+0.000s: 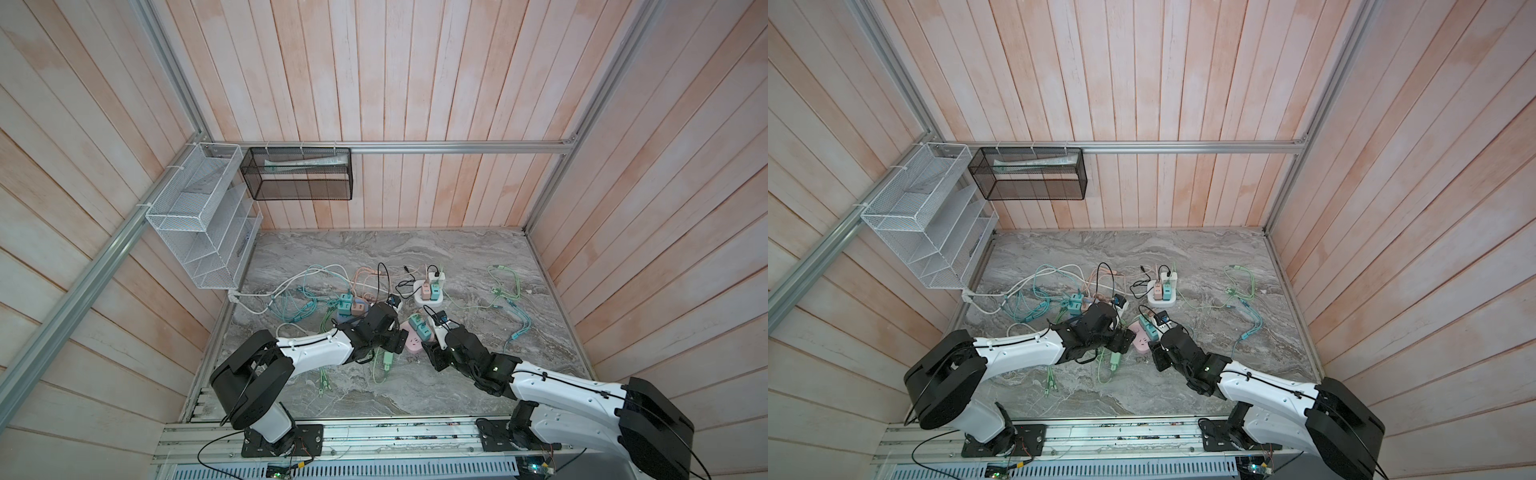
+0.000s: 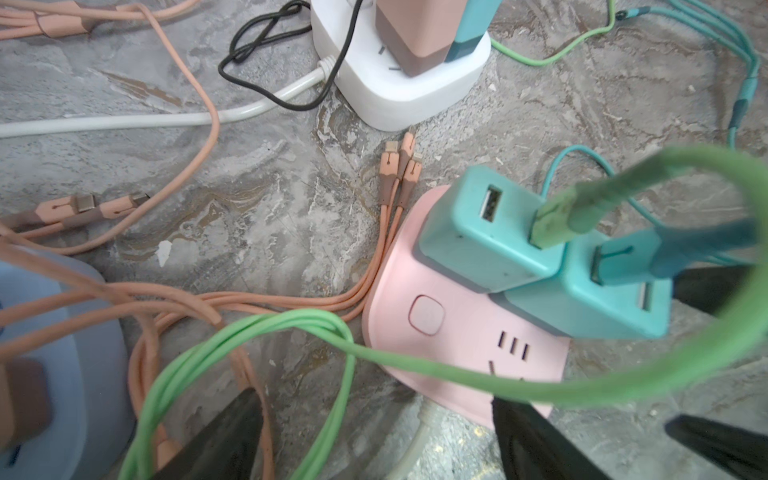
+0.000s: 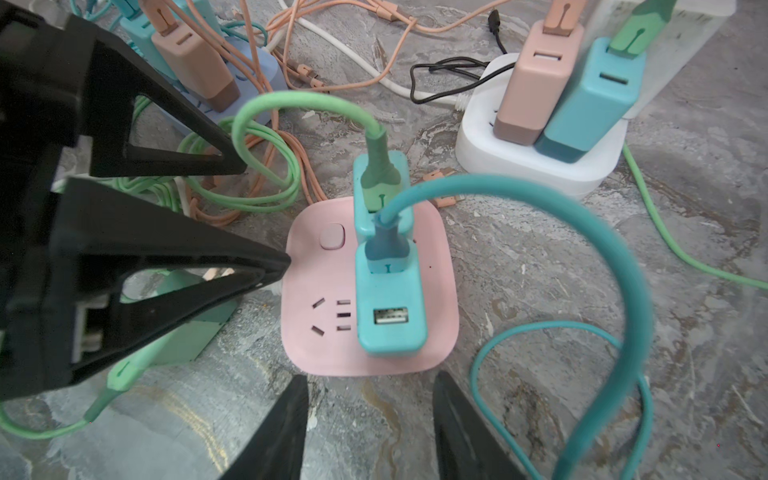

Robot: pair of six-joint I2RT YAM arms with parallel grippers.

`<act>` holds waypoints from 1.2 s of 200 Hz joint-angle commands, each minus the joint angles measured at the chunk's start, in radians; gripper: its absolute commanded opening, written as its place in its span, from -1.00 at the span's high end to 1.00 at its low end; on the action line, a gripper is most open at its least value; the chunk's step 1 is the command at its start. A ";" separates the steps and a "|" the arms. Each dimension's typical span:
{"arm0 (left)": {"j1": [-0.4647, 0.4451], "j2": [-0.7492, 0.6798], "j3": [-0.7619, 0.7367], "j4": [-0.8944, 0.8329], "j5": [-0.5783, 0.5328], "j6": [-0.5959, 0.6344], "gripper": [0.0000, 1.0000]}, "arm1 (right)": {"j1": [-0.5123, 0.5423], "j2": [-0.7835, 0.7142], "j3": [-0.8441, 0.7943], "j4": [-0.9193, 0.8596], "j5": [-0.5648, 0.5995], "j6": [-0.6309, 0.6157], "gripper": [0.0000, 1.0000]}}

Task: Pull the plug off the socket
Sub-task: 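Move the right gripper over the nearer teal charger while the left grips the pink strip, then close the right gripper on the nearer teal charger with the teal cable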

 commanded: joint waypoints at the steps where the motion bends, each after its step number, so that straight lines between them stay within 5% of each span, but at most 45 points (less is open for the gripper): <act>1: 0.009 0.029 0.037 0.009 0.013 0.011 -0.76 | -0.013 0.026 0.002 0.050 0.022 -0.025 0.05; 121: 0.030 0.088 0.042 0.015 0.029 0.004 -0.74 | -0.093 0.140 0.008 0.179 -0.108 -0.103 0.13; 240: 0.030 0.147 0.083 -0.026 0.029 0.002 -0.66 | -0.093 0.212 0.046 0.164 -0.104 -0.123 0.38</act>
